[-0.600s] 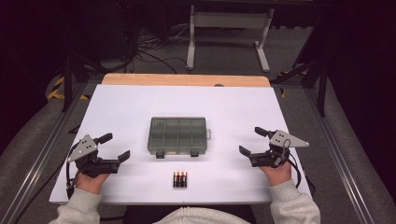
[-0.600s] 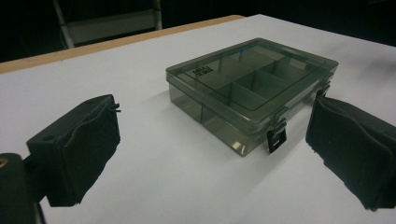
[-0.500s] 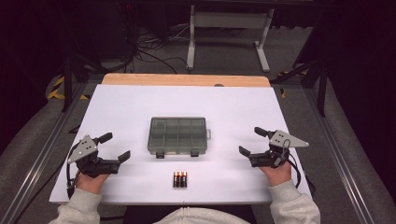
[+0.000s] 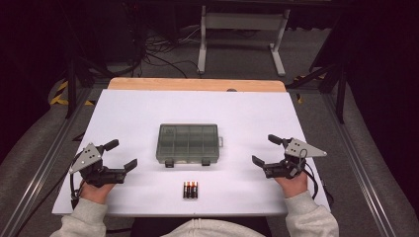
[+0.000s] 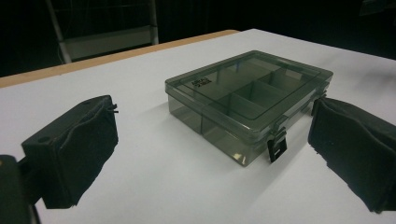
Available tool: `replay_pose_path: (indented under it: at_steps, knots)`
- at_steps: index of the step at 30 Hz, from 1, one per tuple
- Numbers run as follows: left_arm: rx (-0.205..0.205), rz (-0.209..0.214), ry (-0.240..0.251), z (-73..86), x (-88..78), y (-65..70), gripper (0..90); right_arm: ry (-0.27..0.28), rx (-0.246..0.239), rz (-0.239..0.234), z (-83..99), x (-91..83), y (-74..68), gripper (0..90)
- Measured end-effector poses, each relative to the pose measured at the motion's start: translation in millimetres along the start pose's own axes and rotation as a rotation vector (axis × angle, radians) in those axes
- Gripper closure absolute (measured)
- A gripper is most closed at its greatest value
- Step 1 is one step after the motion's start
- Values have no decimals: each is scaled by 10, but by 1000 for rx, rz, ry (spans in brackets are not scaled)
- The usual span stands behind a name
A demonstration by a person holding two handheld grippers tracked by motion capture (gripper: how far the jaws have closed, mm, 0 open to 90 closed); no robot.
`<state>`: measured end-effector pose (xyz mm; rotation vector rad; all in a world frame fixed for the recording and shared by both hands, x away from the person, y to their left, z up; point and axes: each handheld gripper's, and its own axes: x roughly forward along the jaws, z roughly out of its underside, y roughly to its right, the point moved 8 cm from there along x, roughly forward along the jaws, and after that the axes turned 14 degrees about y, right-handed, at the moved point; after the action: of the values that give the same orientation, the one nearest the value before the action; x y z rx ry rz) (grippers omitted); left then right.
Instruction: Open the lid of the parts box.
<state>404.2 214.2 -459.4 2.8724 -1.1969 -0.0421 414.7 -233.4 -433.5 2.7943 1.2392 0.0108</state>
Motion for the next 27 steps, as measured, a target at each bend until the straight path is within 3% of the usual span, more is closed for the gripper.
replay_pose_path:
  at_steps: [9, 13, 25, 27]
  knots:
    - [17, 6, -13, -34, 97, 22, 33, -13, 2, -22, -24, 134, -61, 42]
    - [27, 15, -24, -36, 138, 43, 31, -31, 19, -54, -6, 253, -128, 40]
    - [14, 33, -24, -83, 265, 68, 20, -8, 15, -121, -111, 559, -304, 28]
    - [11, 39, -22, -76, 273, 71, 20, -26, 26, -135, -89, 604, -340, 28]
